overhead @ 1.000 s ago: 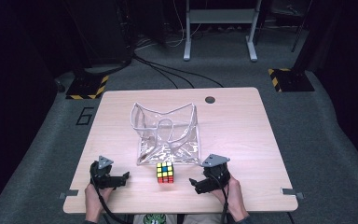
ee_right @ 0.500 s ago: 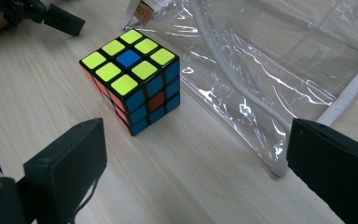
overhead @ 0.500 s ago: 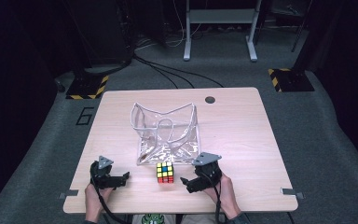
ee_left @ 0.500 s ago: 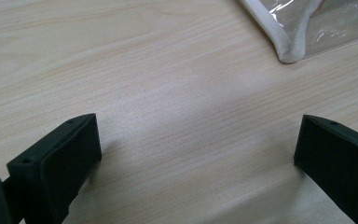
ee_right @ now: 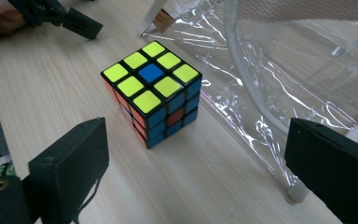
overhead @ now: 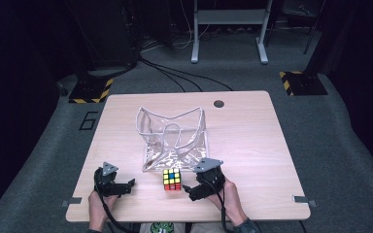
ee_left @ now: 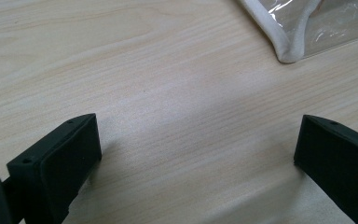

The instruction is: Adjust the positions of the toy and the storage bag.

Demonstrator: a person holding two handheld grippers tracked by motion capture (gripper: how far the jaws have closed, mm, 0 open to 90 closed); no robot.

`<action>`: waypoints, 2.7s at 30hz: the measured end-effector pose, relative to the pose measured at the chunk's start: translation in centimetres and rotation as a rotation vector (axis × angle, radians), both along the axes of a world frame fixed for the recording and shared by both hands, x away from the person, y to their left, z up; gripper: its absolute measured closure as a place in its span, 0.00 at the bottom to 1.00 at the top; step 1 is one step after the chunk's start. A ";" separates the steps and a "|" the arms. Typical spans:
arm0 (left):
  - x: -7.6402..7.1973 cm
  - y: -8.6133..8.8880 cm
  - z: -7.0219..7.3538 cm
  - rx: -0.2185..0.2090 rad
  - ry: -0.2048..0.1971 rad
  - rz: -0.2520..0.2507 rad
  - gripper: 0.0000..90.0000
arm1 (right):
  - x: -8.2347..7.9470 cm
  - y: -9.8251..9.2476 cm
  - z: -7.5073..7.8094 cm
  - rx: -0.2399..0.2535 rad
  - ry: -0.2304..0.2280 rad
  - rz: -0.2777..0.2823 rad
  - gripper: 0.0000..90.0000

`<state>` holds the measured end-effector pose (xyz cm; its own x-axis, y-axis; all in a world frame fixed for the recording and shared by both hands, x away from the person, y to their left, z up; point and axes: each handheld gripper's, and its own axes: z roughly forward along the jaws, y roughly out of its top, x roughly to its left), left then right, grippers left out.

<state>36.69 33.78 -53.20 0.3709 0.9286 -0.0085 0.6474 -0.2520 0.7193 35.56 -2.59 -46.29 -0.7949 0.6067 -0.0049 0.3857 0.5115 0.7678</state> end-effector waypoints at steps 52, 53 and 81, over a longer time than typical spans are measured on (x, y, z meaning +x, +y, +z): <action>0.0 0.1 0.1 0.010 0.009 -0.001 0.01 | 1.1 7.1 -2.3 -0.054 -0.010 0.036 0.14; 0.0 0.1 0.1 0.010 0.009 -0.001 0.01 | 1.1 7.1 -2.3 -0.054 -0.010 0.036 0.14; 0.0 0.1 0.0 0.009 0.004 0.003 0.01 | 1.5 6.7 -4.1 -0.006 0.005 0.024 0.37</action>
<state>36.70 33.85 -53.16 0.3685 0.9296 -0.0015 0.6509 -0.2568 0.7144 37.04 4.11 -50.36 -0.8091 0.5877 -0.0042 0.3774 0.5249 0.7629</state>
